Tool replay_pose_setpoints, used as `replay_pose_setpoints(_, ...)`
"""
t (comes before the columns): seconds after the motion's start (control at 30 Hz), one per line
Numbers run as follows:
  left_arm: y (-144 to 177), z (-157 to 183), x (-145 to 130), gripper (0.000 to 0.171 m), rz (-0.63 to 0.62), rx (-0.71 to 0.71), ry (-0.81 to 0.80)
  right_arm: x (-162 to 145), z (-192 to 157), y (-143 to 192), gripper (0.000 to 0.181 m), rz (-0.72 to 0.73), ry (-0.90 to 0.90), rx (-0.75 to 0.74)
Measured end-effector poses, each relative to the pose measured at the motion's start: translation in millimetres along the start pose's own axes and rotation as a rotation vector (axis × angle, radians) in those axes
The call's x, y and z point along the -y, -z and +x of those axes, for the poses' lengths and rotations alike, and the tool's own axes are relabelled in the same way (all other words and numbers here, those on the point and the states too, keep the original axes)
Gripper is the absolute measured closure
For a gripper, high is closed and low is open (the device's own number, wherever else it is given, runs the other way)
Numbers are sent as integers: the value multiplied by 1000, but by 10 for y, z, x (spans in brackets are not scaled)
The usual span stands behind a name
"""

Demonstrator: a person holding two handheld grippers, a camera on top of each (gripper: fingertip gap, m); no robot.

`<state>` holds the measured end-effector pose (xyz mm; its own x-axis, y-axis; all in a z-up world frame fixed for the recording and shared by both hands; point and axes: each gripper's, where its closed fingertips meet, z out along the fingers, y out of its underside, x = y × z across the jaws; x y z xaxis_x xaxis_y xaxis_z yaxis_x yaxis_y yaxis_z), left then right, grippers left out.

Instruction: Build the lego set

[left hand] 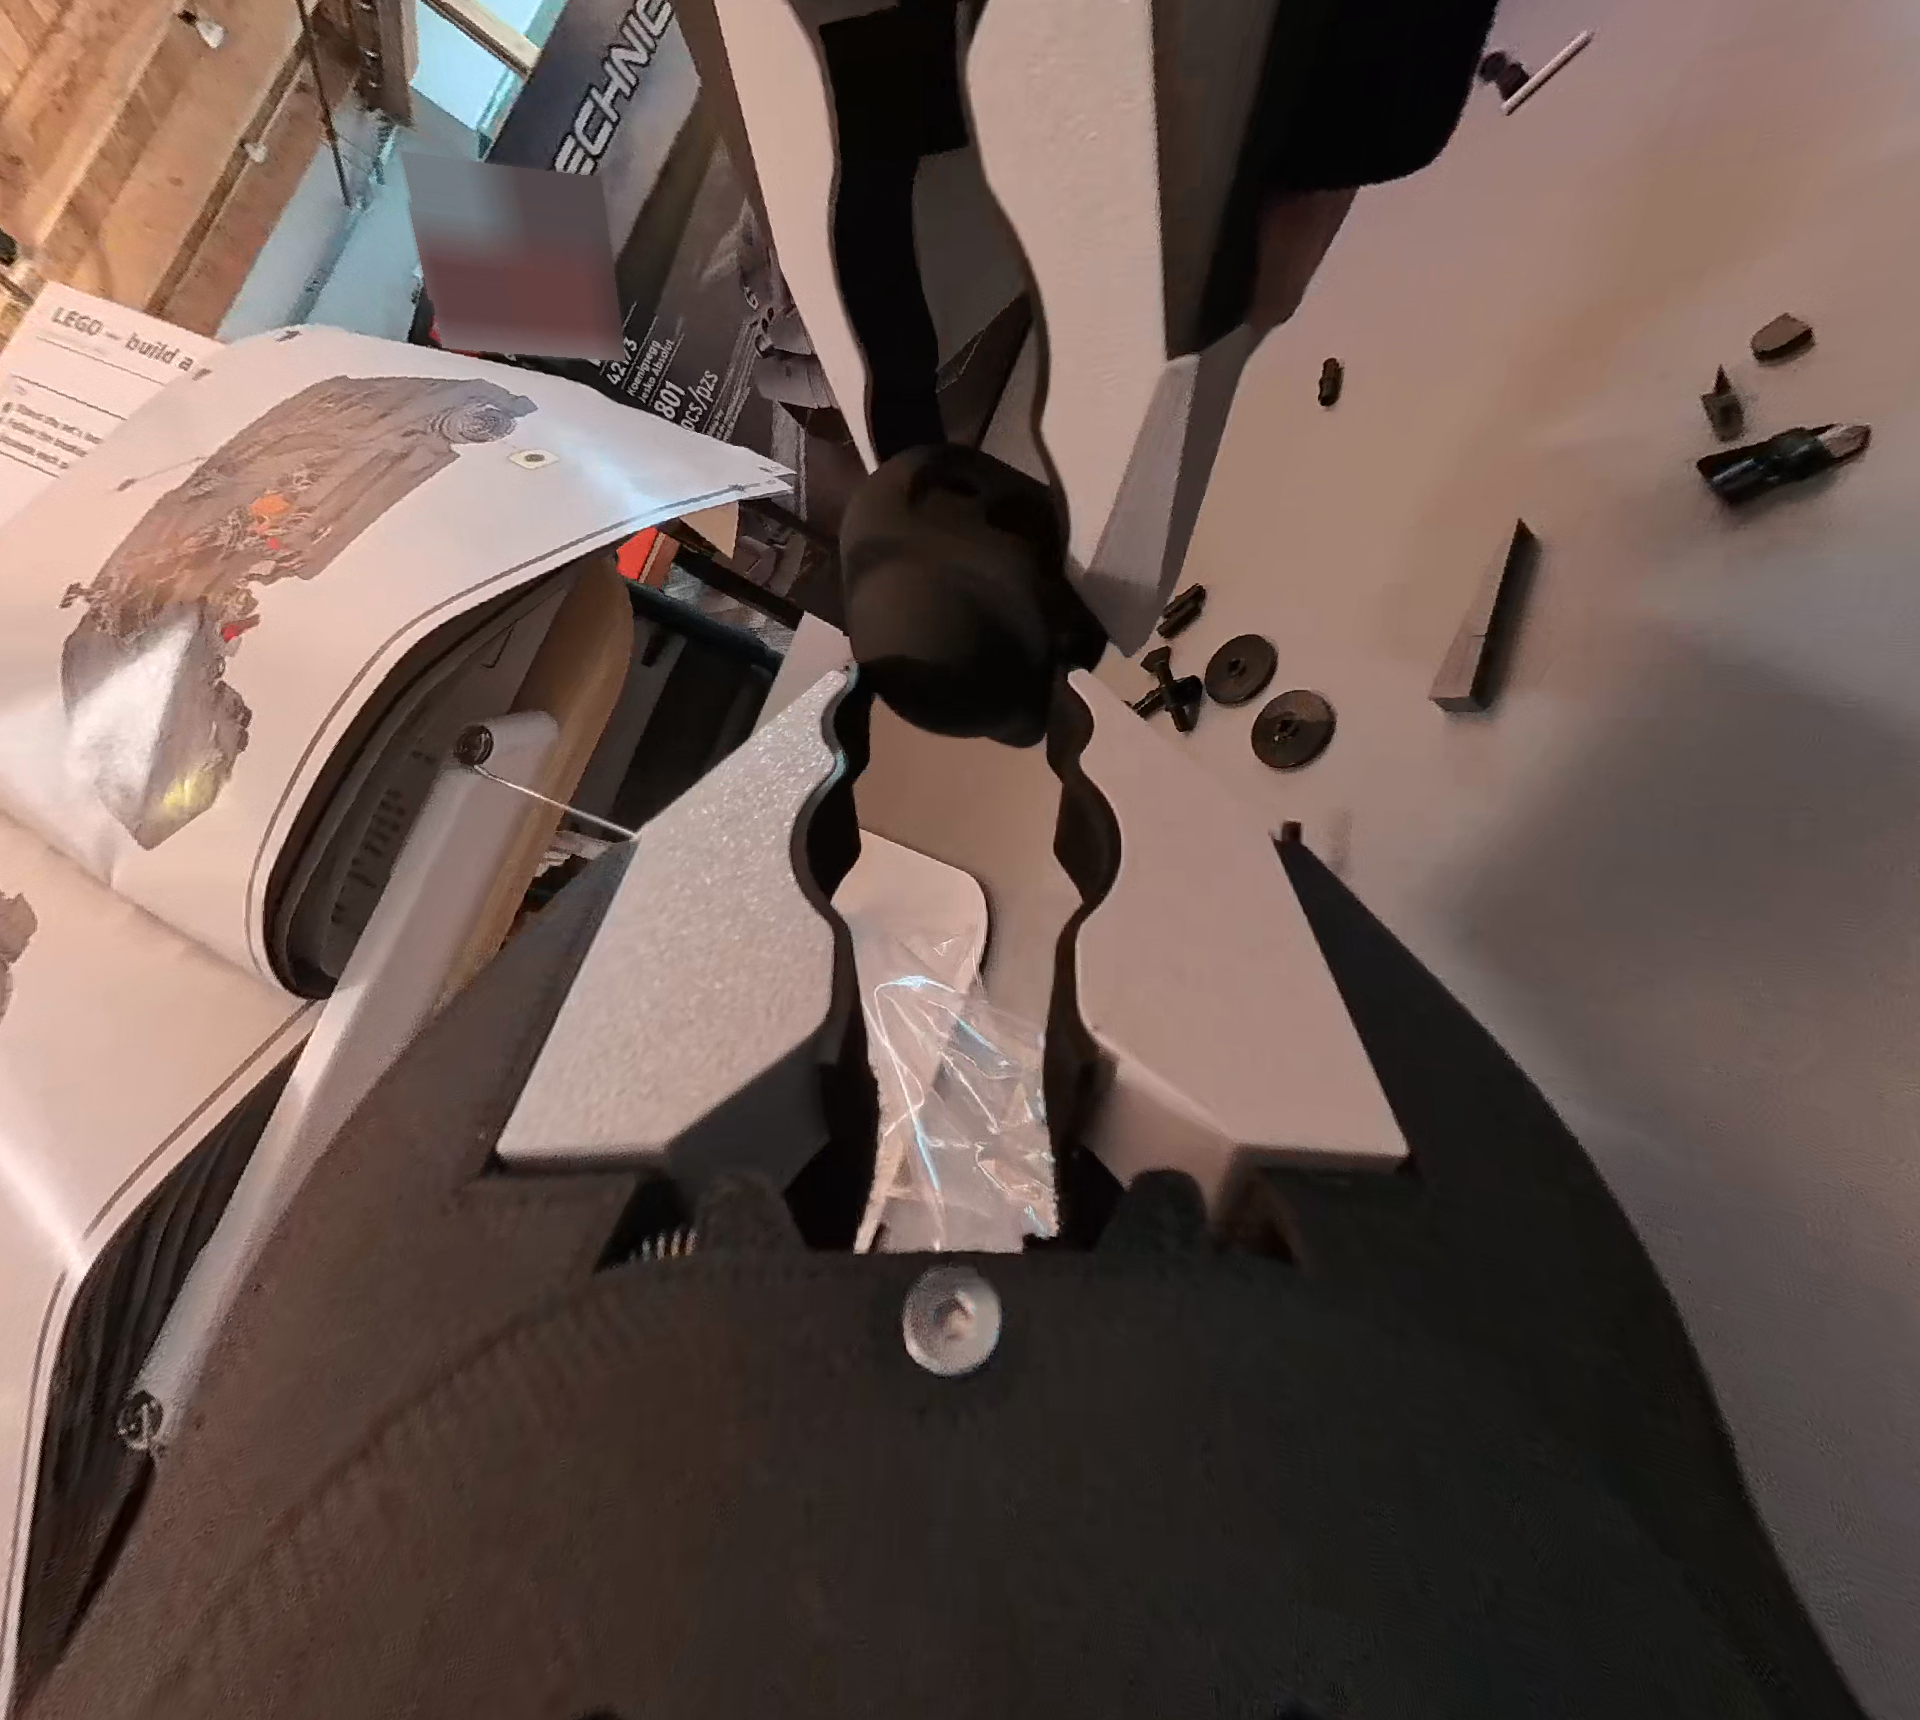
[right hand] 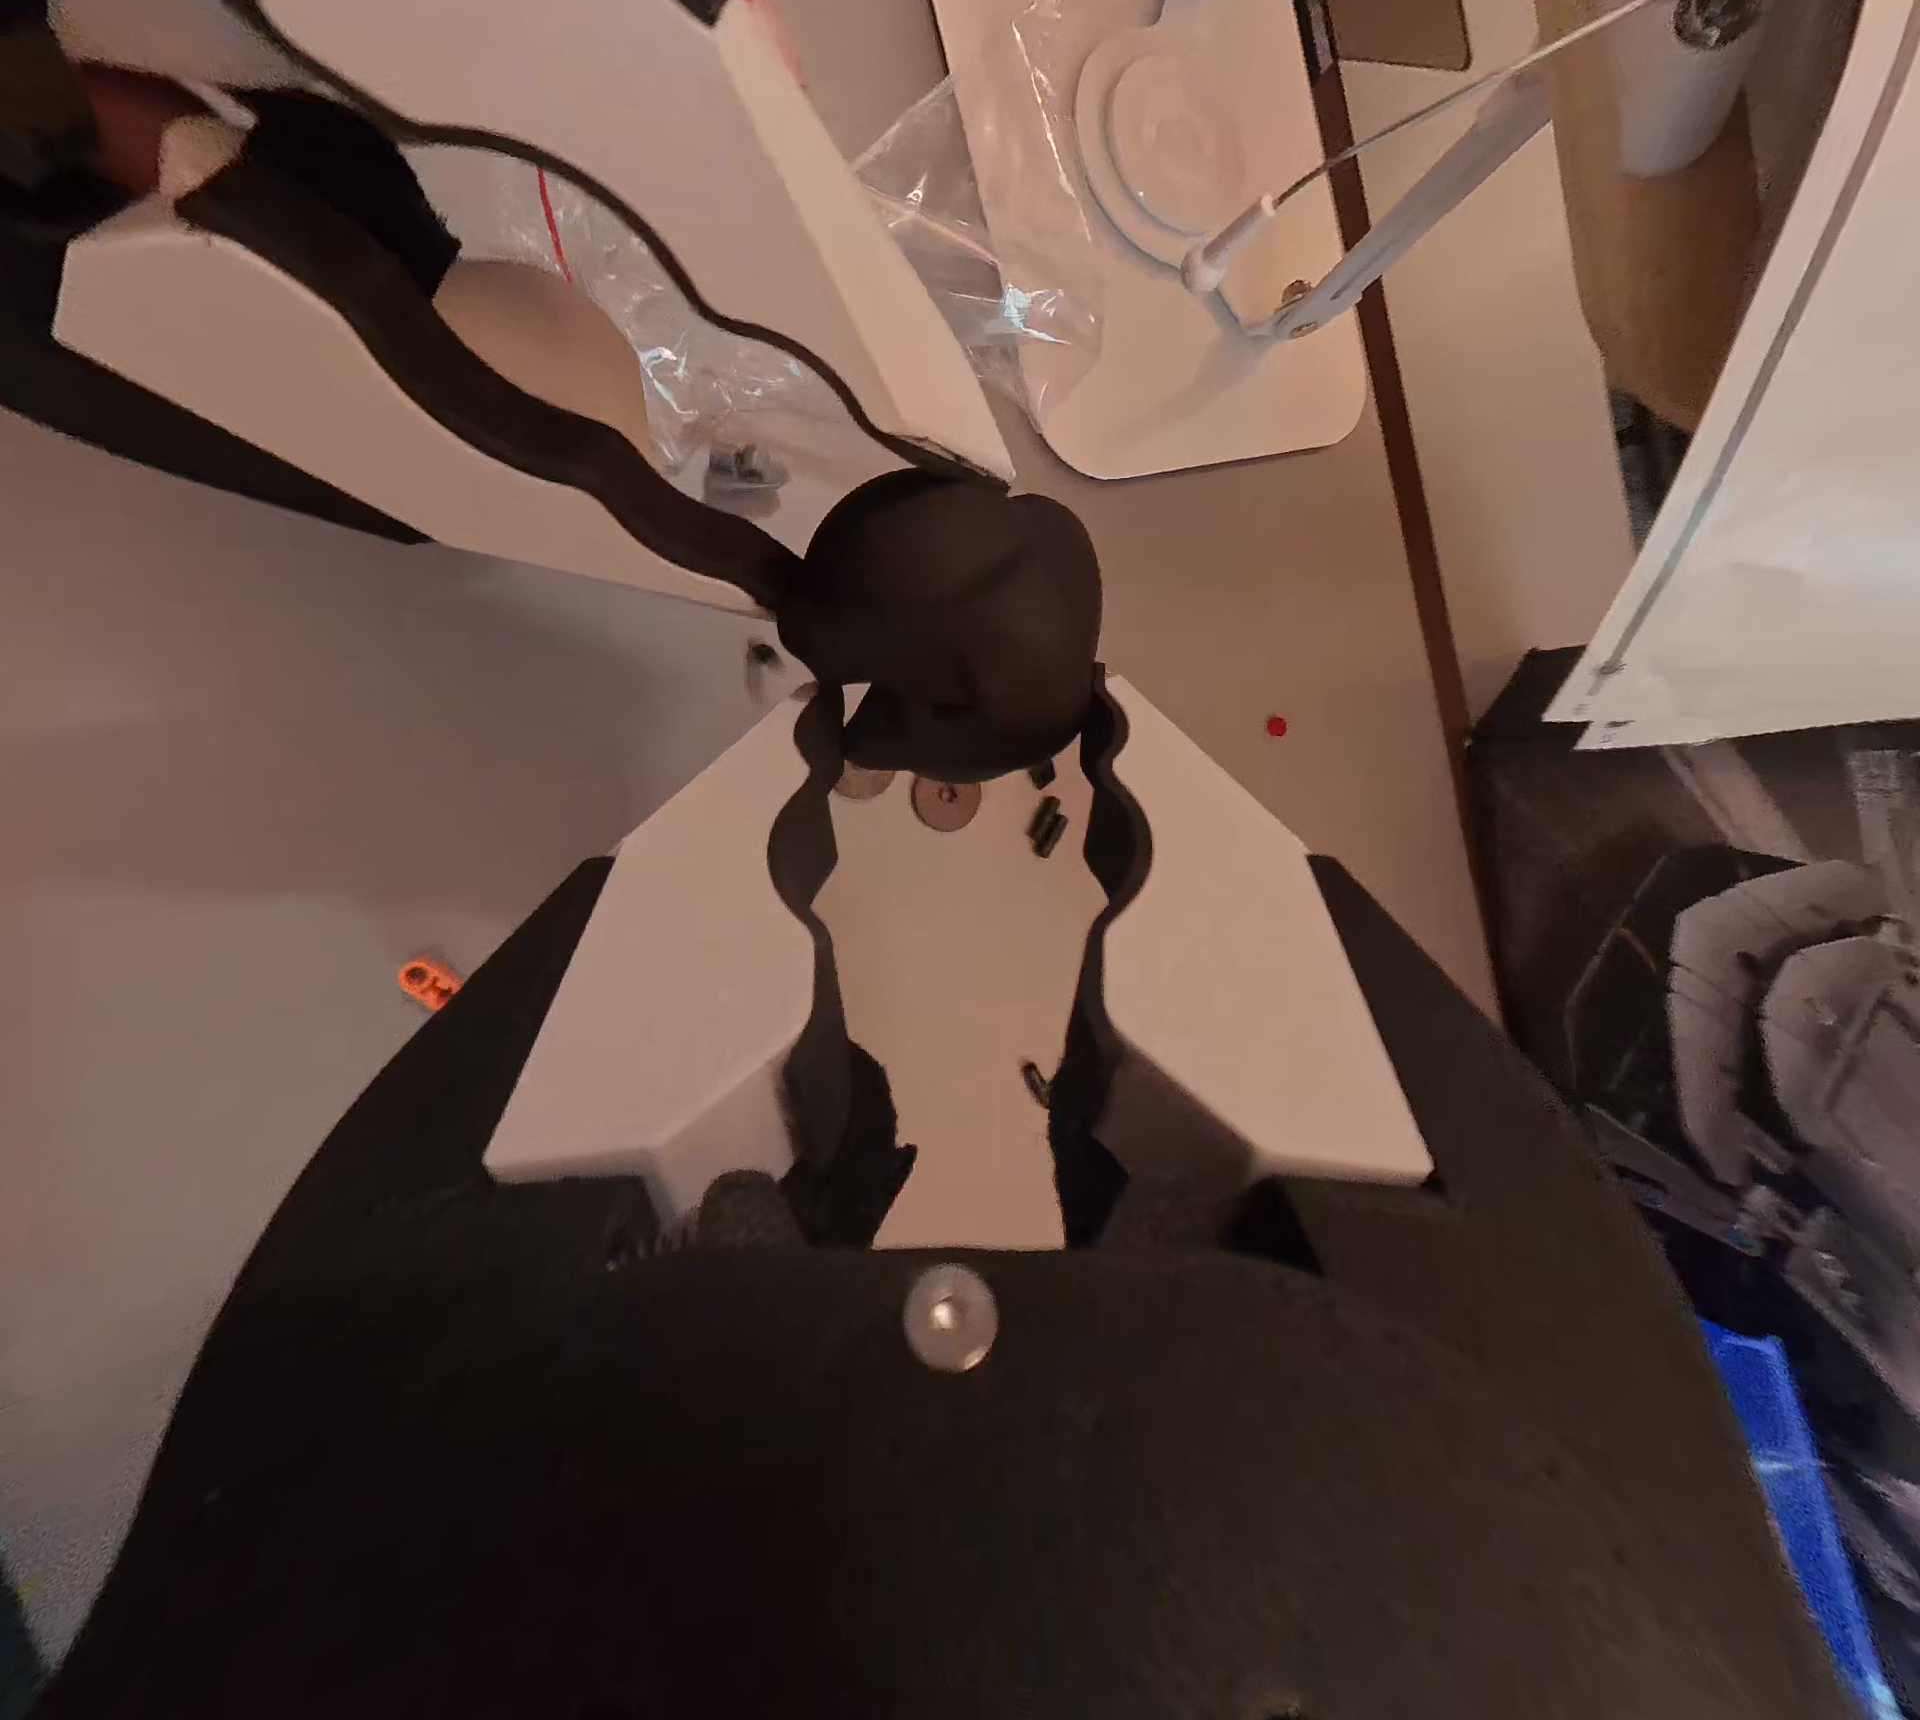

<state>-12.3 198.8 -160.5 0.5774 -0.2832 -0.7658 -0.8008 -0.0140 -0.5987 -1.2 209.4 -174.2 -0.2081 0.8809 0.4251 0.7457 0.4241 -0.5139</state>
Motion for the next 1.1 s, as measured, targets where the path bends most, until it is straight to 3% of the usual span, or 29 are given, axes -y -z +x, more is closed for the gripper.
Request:
replay_pose_setpoints(0.57,78,-59,0,141,47,-37,53,124,77,130,137,-28,191,-184)
replay_pose_setpoints(0.6,77,-52,-5,144,50,-40,56,137,87,144,140,-28,212,-204)
replay_pose_setpoints(0.63,80,-33,-45,171,30,-46,44,151,87,159,141,-27,235,-220)
replay_pose_setpoints(0.67,81,-52,-39,171,41,-25,22,169,82,170,143,-24,244,-230)
replay_pose_setpoints(1.1,105,-153,-47,171,41,-2,79,171,71,140,144,28,155,-163)
